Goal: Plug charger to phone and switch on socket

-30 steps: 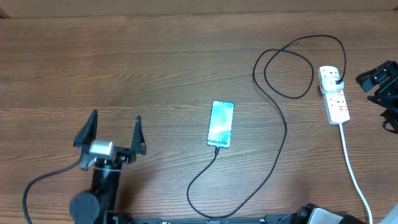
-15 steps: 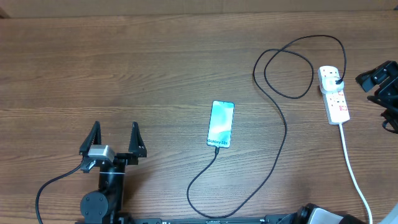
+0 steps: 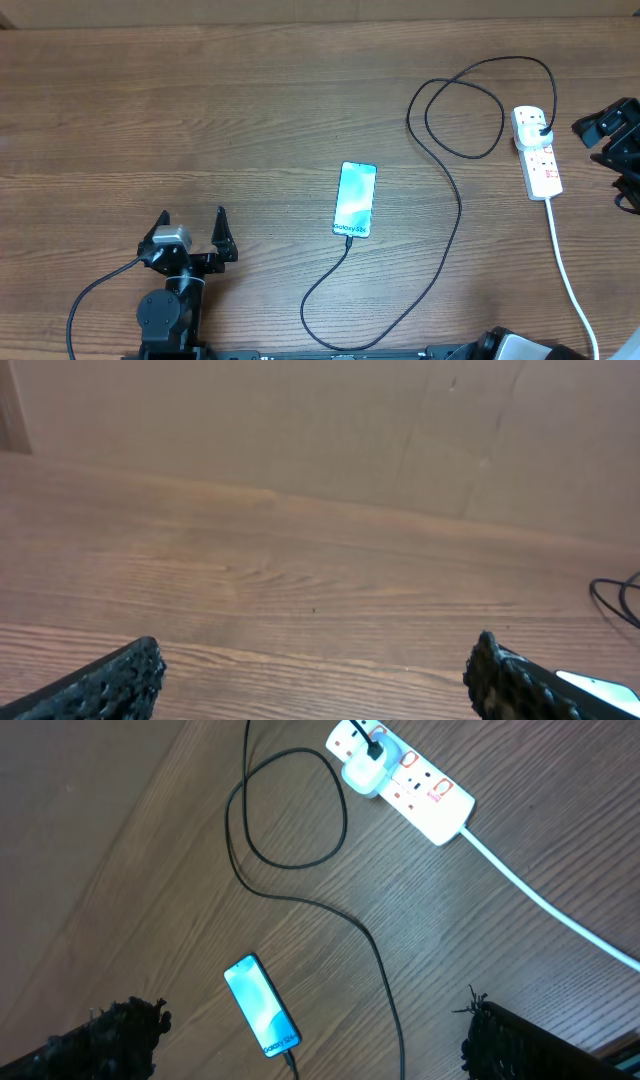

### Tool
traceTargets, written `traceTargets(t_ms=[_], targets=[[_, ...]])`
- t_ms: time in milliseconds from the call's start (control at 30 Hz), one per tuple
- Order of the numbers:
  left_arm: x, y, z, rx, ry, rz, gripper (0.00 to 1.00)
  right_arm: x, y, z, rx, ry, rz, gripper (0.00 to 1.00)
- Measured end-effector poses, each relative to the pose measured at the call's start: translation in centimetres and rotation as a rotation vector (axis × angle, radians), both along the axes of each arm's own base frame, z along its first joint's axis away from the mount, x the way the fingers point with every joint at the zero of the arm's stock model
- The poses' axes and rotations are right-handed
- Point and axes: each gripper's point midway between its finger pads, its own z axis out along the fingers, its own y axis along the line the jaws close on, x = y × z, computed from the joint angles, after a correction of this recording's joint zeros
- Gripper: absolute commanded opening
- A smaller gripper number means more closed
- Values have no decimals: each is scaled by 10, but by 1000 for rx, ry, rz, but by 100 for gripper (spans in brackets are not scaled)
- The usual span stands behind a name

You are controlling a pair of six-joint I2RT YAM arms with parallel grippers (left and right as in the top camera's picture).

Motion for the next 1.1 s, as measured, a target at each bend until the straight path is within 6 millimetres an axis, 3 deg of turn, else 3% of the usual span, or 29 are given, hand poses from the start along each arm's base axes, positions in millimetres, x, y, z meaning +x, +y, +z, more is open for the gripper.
traceTargets(t_ms=[467,1100], targets=[[0,0,0,131,1,-11,100,0,0,0,0,0,1,100],[0,0,0,84,0,-7,99,0,0,0,0,0,0,100]])
